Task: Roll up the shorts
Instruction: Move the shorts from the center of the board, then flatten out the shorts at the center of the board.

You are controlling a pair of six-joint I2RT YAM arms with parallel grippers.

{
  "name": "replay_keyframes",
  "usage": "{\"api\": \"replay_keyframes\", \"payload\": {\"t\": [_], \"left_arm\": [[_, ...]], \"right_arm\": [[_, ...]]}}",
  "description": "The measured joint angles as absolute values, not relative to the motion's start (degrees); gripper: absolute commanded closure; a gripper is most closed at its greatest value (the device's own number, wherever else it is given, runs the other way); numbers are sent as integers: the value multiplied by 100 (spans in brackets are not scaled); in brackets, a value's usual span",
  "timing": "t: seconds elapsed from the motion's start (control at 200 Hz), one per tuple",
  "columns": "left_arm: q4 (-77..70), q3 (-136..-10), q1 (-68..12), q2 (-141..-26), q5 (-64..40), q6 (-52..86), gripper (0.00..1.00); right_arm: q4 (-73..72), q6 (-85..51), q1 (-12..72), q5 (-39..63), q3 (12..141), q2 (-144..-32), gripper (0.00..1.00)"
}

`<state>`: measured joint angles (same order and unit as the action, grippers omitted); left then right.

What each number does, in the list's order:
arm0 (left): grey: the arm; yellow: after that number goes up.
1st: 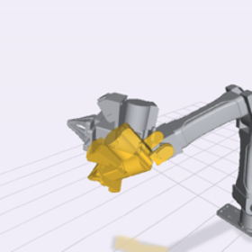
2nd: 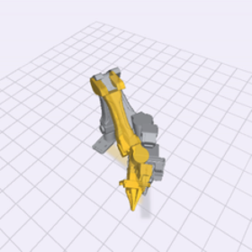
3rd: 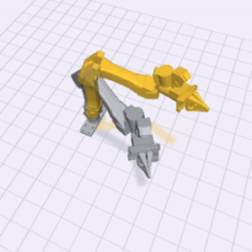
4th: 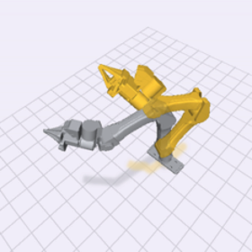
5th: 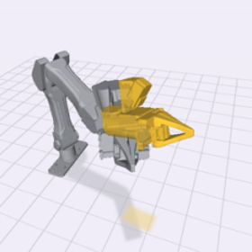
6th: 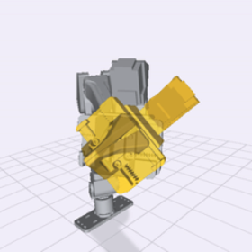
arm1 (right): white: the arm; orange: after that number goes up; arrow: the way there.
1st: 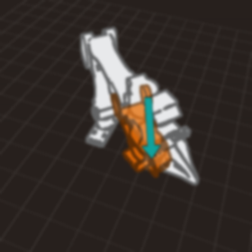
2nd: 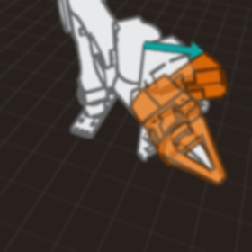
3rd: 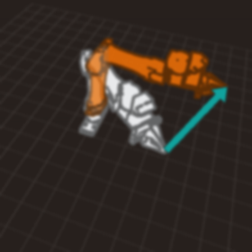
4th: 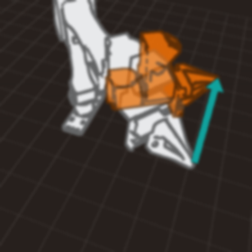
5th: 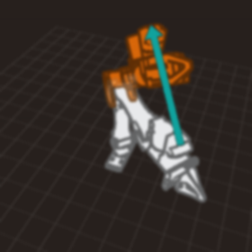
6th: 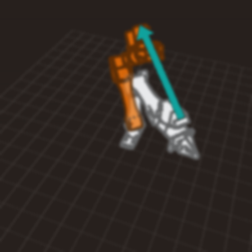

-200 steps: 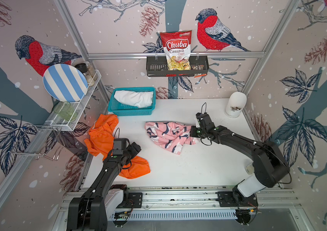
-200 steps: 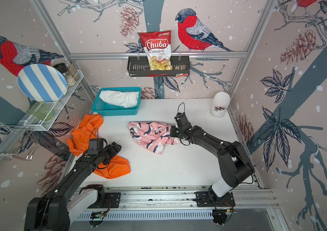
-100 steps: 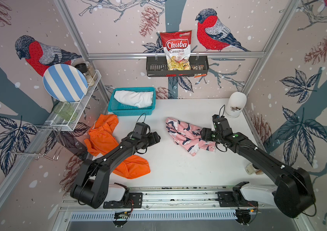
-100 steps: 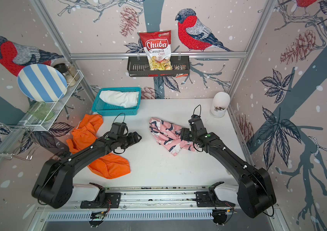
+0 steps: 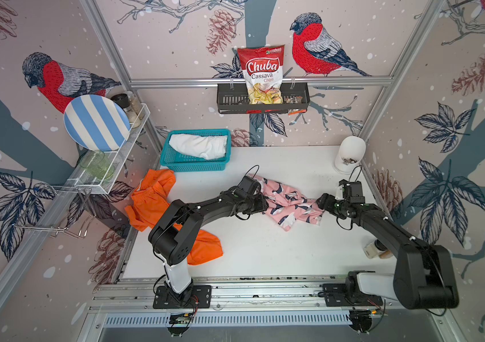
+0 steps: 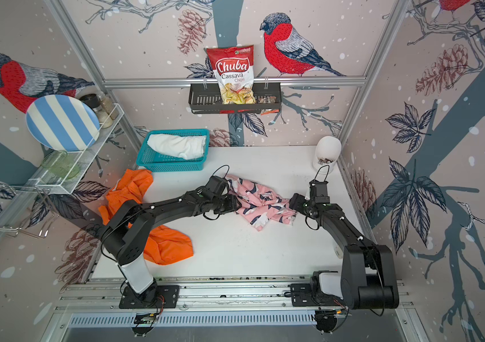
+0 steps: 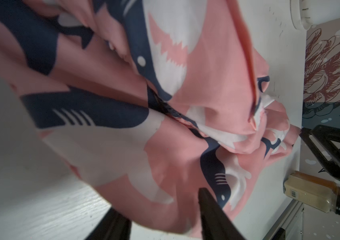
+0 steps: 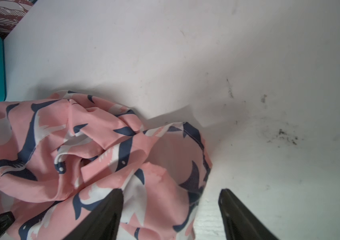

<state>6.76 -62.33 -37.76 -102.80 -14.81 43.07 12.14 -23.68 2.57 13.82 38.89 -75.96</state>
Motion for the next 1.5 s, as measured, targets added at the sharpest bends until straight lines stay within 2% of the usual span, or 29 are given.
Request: {"api": "replay_keyframes", "payload": {"t": [0.06, 0.095, 0.17, 0.36, 0.525, 0.665, 0.73, 0.825, 1.15, 1.2, 1.245, 1.286, 1.326, 1.336, 1.341, 1.351, 1.391, 1.441, 1.501], "left_arm": [[709, -6252, -3776, -10285, -1474, 4305, 94], [714, -6298, -3776, -10285, -1446, 4305, 100], [762, -6464, -3776, -10267, -1413, 4261, 100], [1396, -7367, -3448, -9920, -1398, 3979, 100], [2220, -9459, -2290, -9476, -1566, 3535, 100], [2985, -11636, -2128, -9360, -1787, 3114, 100], [3210, -12055, -2130, -9225, -1859, 3055, 100], [3341, -11740, -2436, -8858, -1754, 3041, 100], [2497, -8503, -4648, -8613, -1579, 3398, 100], [2377, -8313, -4869, -8739, -1673, 3450, 81], [2261, -8259, -5043, -8886, -1730, 3452, 72], [2169, -8252, -5164, -9013, -1826, 3452, 62], [2121, -8252, -5227, -9098, -1903, 3465, 53], [2119, -8248, -5234, -9107, -1903, 3470, 51], [2115, -8241, -5236, -9113, -1900, 3468, 50], [2110, -8235, -5240, -9115, -1892, 3465, 48], [2110, -8184, -5240, -9107, -1765, 3468, 38], [2119, -8125, -5216, -9032, -1492, 3457, 34], [2143, -8029, -5116, -8884, -1278, 3454, 32]], "right_arm": [[1026, -2357, 69, 1671, 3833, -7791, 58], [945, -2355, 21, 1824, 3819, -7894, 68], [823, -2314, 10, 2145, 3830, -8049, 100], [958, -2270, 121, 2497, 4362, -7881, 100], [1164, -2272, 508, 2609, 5918, -7793, 100], [1160, -2307, 687, 2773, 7096, -7867, 100], [1072, -2416, 694, 2834, 7402, -7913, 100], [1026, -2416, 648, 2733, 7557, -7972, 100], [1627, -2392, 320, 1688, 7102, -8141, 100], [1717, -2373, 307, 1568, 7046, -8114, 100], [1802, -2351, 294, 1417, 6991, -8086, 100], [1846, -2327, 292, 1330, 6945, -8060, 93], [1914, -2272, 285, 1240, 6908, -8027, 77], [1940, -2270, 285, 1216, 6899, -8018, 77], [1951, -2270, 285, 1199, 6895, -8014, 70], [1981, -2270, 283, 1170, 6884, -8001, 65], [2071, -2252, 270, 1037, 6842, -7946, 53], [2176, -2228, 268, 834, 6764, -7841, 44], [2296, -2206, 259, 548, 6606, -7655, 39]]}}
